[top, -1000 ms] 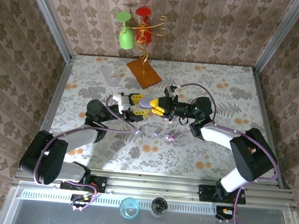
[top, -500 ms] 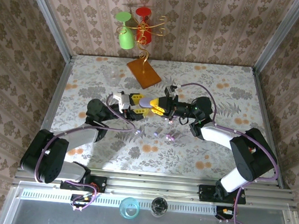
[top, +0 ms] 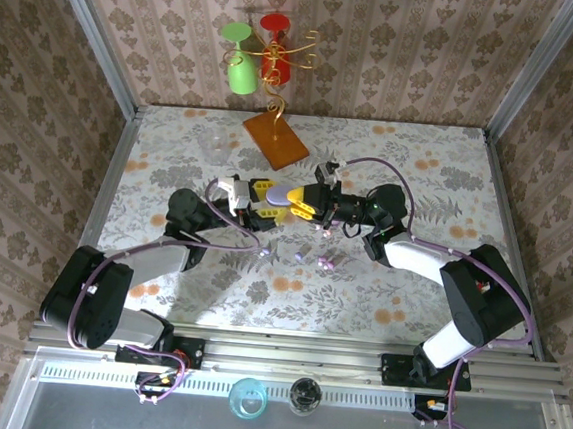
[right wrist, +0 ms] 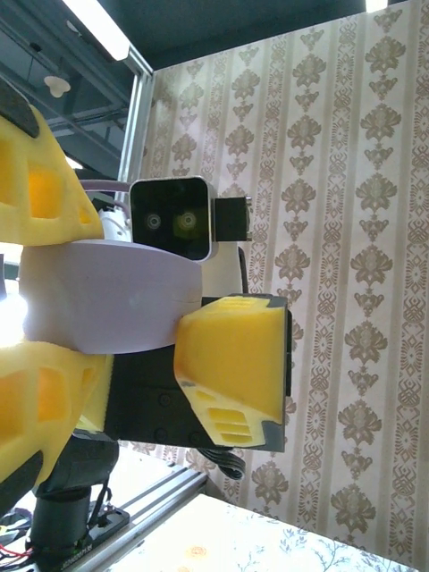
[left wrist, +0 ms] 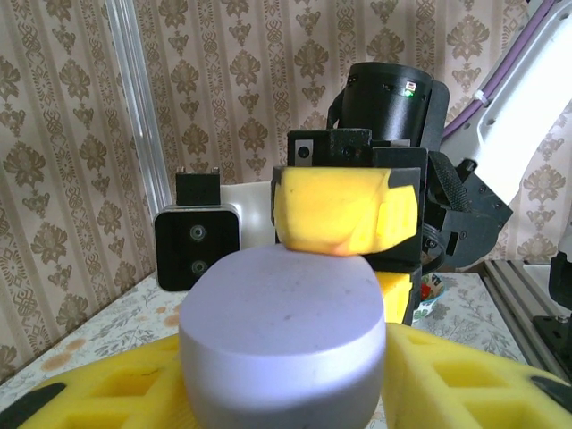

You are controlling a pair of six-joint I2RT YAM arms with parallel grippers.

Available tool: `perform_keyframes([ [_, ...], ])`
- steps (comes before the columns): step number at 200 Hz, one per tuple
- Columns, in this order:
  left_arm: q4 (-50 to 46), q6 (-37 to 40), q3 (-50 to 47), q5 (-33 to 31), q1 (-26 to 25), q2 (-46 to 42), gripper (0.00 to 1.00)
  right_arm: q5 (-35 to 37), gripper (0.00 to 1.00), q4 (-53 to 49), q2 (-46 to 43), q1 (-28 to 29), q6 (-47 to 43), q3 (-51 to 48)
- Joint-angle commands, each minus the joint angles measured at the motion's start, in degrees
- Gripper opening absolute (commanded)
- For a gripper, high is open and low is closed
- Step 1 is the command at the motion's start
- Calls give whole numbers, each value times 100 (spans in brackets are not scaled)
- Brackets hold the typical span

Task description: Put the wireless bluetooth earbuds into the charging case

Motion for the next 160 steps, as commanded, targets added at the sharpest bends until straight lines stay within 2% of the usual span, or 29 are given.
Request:
perform_keyframes([
  [1,202,-70,217,166,-53,-48,51,16,0,245,124,39,-67,185],
  [46,193,-85,220,204,-53,-45,47,10,0,253,171,34,-67,205],
  [73,198,-54,176,177,-53,-2,53,9,0,292,88,34,-57,205],
  [160,212,-22,79,83,-6,43,55,40,0,274,-60,25,-148,161],
])
